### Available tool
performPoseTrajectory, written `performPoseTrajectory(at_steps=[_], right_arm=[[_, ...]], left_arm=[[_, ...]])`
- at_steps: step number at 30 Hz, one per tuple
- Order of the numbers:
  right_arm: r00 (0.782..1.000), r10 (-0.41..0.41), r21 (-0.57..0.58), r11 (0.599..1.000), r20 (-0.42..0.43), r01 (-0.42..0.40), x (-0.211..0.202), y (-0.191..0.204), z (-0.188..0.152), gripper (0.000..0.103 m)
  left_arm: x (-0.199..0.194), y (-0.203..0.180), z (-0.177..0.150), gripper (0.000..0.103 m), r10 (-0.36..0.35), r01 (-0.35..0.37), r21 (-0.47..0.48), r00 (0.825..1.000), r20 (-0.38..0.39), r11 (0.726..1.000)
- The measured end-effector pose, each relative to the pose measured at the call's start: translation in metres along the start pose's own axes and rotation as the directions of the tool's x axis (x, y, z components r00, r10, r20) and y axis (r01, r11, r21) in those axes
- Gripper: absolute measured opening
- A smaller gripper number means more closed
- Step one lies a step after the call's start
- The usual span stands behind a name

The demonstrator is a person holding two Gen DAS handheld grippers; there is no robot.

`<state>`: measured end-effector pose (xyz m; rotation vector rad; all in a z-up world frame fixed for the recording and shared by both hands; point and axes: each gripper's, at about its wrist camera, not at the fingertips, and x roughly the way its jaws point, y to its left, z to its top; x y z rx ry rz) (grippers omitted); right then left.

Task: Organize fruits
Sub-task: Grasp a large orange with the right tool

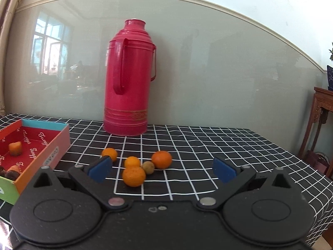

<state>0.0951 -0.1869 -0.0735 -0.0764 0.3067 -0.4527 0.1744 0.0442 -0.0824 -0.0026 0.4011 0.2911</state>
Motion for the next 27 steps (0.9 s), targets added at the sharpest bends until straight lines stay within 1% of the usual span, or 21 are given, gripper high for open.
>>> performPoseTrajectory(at_steps=[8, 13, 17, 20, 21, 23, 24, 25, 27], right_arm=[[0.999, 0.052, -0.016, 0.999, -0.015, -0.052, 0.008, 0.025, 0.0, 0.097], [0.996, 0.076, 0.004, 0.997, -0.057, -0.075, 0.023, 0.029, 0.001, 0.097], [0.992, 0.069, 0.043, 0.997, -0.101, -0.065, 0.042, 0.026, 0.001, 0.097], [0.988, 0.046, 0.044, 0.998, -0.147, -0.04, 0.061, 0.025, 0.001, 0.093], [0.985, 0.046, 0.042, 0.998, -0.169, -0.039, 0.067, 0.026, 0.0, 0.091], [0.975, 0.06, 0.048, 0.998, -0.214, -0.05, 0.077, 0.027, -0.002, 0.08], [0.97, 0.068, 0.055, 0.997, -0.234, -0.057, 0.082, 0.028, -0.003, 0.066], [0.966, 0.074, 0.059, 0.996, -0.249, -0.061, 0.087, 0.028, -0.004, 0.058], [0.96, 0.059, 0.059, 0.997, -0.275, -0.045, 0.095, 0.029, -0.005, 0.058]], left_arm=[[-0.002, 0.037, -0.003, 0.088, 0.081, -0.081, -0.026, 0.997, 0.002, 0.996], [0.001, 0.061, -0.006, 0.089, 0.133, -0.133, -0.041, 0.991, -0.009, 0.99], [-0.001, 0.077, -0.008, 0.09, 0.166, -0.166, -0.045, 0.986, -0.001, 0.985], [0.0, 0.088, -0.01, 0.09, 0.187, -0.187, -0.044, 0.982, -0.003, 0.981], [0.001, 0.091, -0.01, 0.091, 0.192, -0.192, -0.045, 0.981, -0.006, 0.98], [0.002, 0.095, -0.011, 0.091, 0.203, -0.203, -0.046, 0.979, -0.011, 0.978], [0.002, 0.097, -0.011, 0.091, 0.208, -0.208, -0.049, 0.978, -0.012, 0.977], [0.003, 0.099, -0.011, 0.091, 0.21, -0.211, -0.051, 0.977, -0.014, 0.976], [0.003, 0.1, -0.011, 0.091, 0.21, -0.211, -0.057, 0.977, -0.017, 0.976]])
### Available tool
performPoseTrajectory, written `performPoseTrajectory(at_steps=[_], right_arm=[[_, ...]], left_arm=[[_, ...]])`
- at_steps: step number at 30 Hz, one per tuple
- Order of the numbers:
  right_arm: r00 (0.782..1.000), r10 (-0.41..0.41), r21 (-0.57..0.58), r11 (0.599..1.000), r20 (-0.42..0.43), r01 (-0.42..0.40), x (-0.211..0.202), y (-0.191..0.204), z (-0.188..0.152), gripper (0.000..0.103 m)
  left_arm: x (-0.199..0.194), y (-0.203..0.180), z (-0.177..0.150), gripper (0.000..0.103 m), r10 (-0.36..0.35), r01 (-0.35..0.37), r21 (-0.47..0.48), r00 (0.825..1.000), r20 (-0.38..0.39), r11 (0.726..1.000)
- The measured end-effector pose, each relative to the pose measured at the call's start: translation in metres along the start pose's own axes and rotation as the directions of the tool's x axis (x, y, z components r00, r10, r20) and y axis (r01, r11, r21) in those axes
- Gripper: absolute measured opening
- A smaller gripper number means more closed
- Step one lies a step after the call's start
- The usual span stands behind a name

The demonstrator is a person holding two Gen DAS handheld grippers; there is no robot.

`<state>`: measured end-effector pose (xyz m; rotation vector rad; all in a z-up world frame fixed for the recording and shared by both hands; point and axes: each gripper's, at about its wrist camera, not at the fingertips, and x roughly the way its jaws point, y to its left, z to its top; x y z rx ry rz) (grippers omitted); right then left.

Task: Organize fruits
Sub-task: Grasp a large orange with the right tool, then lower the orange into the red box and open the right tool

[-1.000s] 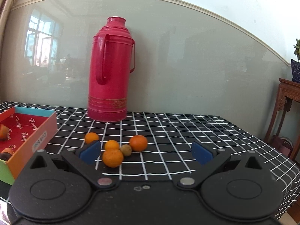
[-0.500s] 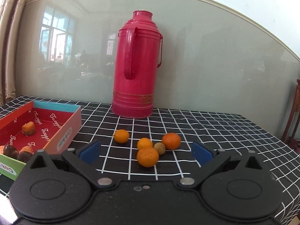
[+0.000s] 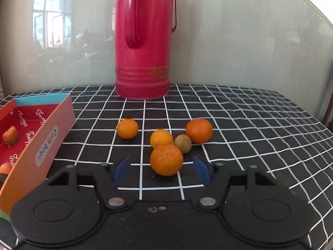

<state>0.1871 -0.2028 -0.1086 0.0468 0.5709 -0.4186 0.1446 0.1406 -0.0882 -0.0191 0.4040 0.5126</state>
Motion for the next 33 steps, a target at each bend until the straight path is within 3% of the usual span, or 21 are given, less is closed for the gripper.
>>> performPoseTrajectory(at_steps=[3, 6, 10, 15, 18, 22, 25, 29, 33], right_arm=[[1.0, -0.006, 0.008, 1.0, -0.028, 0.006, 0.01, -0.002, 0.002, 0.058], [0.999, 0.009, 0.027, 1.0, -0.053, -0.007, 0.016, -0.005, 0.001, 0.032], [0.999, 0.021, 0.021, 1.0, -0.038, -0.02, 0.011, -0.003, -0.001, 0.03], [0.993, 0.098, -0.024, 0.995, 0.059, -0.097, -0.015, 0.01, -0.001, 0.03], [0.968, 0.214, -0.051, 0.977, 0.129, -0.209, -0.036, 0.02, 0.0, 0.03], [0.895, 0.402, -0.119, 0.915, 0.193, -0.386, -0.061, 0.031, -0.001, 0.03], [0.849, 0.492, -0.199, 0.867, 0.191, -0.457, -0.071, 0.045, -0.002, 0.03], [0.833, 0.536, -0.256, 0.832, 0.14, -0.493, -0.074, 0.063, -0.008, 0.031], [0.837, 0.534, -0.305, 0.822, 0.122, -0.48, -0.075, 0.079, -0.012, 0.034]], left_arm=[[-0.001, -0.001, 0.0, 0.091, -0.002, 0.002, 0.004, 1.0, 0.009, 1.0], [-0.001, -0.002, 0.001, 0.092, -0.005, 0.004, 0.011, 1.0, 0.013, 1.0], [-0.001, -0.001, 0.0, 0.092, -0.005, 0.005, 0.006, 1.0, 0.007, 1.0], [0.0, 0.005, 0.001, 0.092, 0.004, -0.004, -0.013, 1.0, -0.002, 1.0], [0.002, 0.01, 0.001, 0.092, 0.016, -0.017, -0.033, 1.0, -0.015, 0.999], [0.005, 0.014, 0.0, 0.093, 0.033, -0.034, -0.047, 0.999, -0.025, 0.998], [0.006, 0.013, -0.002, 0.093, 0.036, -0.037, -0.042, 0.999, -0.03, 0.998], [0.005, 0.013, -0.002, 0.093, 0.041, -0.042, -0.031, 0.999, -0.027, 0.999], [0.005, 0.014, -0.002, 0.094, 0.045, -0.046, -0.028, 0.999, -0.027, 0.999]])
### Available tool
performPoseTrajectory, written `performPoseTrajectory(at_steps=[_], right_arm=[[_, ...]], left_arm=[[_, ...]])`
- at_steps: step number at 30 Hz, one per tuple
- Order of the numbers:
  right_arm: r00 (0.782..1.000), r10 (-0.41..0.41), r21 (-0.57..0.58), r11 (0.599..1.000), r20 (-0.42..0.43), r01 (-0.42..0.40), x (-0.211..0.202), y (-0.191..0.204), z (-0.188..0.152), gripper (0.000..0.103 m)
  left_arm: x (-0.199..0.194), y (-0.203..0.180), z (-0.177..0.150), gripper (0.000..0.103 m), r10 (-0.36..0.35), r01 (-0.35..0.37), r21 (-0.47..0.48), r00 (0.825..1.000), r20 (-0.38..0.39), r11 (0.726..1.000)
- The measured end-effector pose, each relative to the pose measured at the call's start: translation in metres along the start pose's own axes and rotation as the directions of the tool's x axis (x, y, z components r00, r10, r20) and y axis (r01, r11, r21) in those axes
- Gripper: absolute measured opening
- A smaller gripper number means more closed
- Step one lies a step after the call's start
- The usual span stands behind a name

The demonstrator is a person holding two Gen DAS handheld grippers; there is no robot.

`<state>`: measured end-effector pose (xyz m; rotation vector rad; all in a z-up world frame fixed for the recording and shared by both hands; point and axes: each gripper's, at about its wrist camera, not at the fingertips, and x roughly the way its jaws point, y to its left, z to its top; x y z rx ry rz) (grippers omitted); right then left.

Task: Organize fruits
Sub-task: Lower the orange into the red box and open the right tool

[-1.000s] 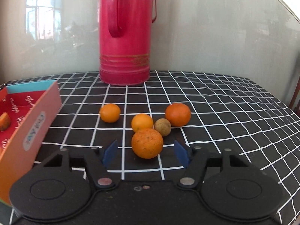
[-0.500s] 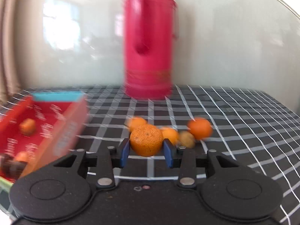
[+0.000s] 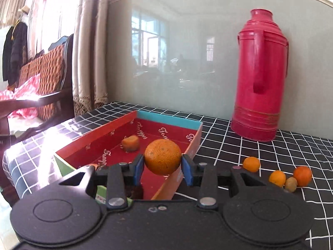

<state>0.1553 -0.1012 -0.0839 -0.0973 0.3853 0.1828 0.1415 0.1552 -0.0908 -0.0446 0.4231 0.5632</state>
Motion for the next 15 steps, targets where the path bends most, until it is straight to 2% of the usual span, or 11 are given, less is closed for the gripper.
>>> performPoseTrajectory(at_steps=[2, 4, 5, 8, 10, 12, 14, 15], right_arm=[[1.0, -0.009, -0.015, 1.0, 0.001, 0.009, -0.001, 0.003, 0.0, 0.04], [0.999, -0.029, -0.01, 1.0, 0.031, 0.029, -0.005, 0.004, 0.0, 0.071], [0.998, -0.039, -0.002, 0.999, 0.054, 0.039, -0.009, 0.003, 0.001, 0.075], [0.993, -0.075, 0.008, 0.997, 0.09, 0.075, -0.016, -0.003, 0.003, 0.077], [0.989, -0.117, 0.019, 0.993, 0.094, 0.116, -0.018, -0.009, 0.003, 0.082], [0.983, -0.161, 0.042, 0.987, 0.091, 0.158, -0.021, -0.016, 0.003, 0.082], [0.97, -0.224, 0.073, 0.973, 0.09, 0.218, -0.024, -0.026, 0.001, 0.087], [0.961, -0.262, 0.09, 0.963, 0.09, 0.254, -0.026, -0.03, 0.001, 0.094]], left_arm=[[0.001, 0.001, 0.0, 0.094, 0.001, -0.001, -0.003, 1.0, -0.002, 1.0], [0.002, 0.001, 0.0, 0.094, 0.001, -0.001, -0.006, 1.0, -0.007, 1.0], [0.002, 0.001, 0.0, 0.094, -0.001, 0.001, -0.007, 1.0, -0.008, 1.0], [0.0, -0.003, 0.0, 0.094, -0.004, 0.004, 0.001, 1.0, -0.001, 1.0], [-0.001, -0.006, 0.0, 0.094, -0.012, 0.012, 0.007, 1.0, -0.002, 1.0], [-0.002, -0.01, 0.0, 0.095, -0.021, 0.021, 0.012, 1.0, -0.002, 1.0], [-0.004, -0.015, 0.0, 0.095, -0.034, 0.034, 0.016, 0.999, 0.001, 0.999], [-0.006, -0.018, 0.0, 0.095, -0.042, 0.042, 0.02, 0.999, 0.004, 0.999]])
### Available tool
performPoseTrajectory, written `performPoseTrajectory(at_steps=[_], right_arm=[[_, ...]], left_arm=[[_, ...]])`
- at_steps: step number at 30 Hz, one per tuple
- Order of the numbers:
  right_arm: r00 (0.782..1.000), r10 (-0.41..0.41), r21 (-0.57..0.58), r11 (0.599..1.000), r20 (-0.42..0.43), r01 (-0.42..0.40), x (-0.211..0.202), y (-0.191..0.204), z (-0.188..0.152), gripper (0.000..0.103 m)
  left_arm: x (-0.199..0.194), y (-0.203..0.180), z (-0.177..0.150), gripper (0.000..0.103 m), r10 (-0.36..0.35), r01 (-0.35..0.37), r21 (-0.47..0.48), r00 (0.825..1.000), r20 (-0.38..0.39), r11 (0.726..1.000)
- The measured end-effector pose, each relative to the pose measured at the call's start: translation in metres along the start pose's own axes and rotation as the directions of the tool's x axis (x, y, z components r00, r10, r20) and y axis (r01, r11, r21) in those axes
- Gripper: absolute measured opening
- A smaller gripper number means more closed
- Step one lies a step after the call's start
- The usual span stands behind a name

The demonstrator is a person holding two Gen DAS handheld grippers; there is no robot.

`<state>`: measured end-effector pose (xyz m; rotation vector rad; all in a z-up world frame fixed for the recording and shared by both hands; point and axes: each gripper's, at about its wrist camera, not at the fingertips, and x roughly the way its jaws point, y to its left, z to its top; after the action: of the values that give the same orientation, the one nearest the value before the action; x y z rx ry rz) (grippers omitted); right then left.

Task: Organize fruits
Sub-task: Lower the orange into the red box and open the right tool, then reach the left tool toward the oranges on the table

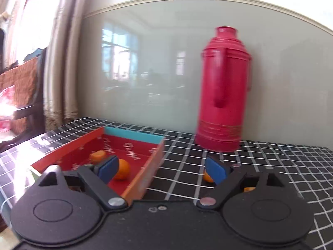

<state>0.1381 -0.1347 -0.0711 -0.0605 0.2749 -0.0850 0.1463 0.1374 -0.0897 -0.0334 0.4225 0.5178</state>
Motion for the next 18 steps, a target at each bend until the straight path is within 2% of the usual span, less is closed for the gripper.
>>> performPoseTrajectory(at_steps=[4, 9, 12, 14, 18], right_arm=[[0.985, -0.172, 0.023, 0.985, 0.002, 0.172, -0.002, -0.021, -0.001, 0.097], [0.94, -0.341, 0.066, 0.937, -0.024, 0.342, -0.009, -0.055, -0.003, 0.097], [0.892, -0.45, 0.074, 0.889, -0.044, 0.452, -0.015, -0.078, -0.004, 0.097], [0.865, -0.5, 0.089, 0.86, -0.045, 0.502, -0.02, -0.094, -0.006, 0.097], [0.795, -0.604, 0.102, 0.789, -0.049, 0.606, -0.031, -0.122, -0.011, 0.097]], left_arm=[[-0.009, -0.019, 0.0, 0.095, -0.043, 0.042, 0.029, 0.999, 0.021, 0.999], [-0.028, -0.055, 0.001, 0.095, -0.157, 0.152, 0.094, 0.986, 0.054, 0.984], [-0.041, -0.081, -0.001, 0.095, -0.238, 0.227, 0.138, 0.969, 0.072, 0.964], [-0.05, -0.1, -0.003, 0.095, -0.3, 0.284, 0.166, 0.951, 0.079, 0.944], [-0.067, -0.138, -0.008, 0.095, -0.404, 0.379, 0.221, 0.912, 0.077, 0.899]])
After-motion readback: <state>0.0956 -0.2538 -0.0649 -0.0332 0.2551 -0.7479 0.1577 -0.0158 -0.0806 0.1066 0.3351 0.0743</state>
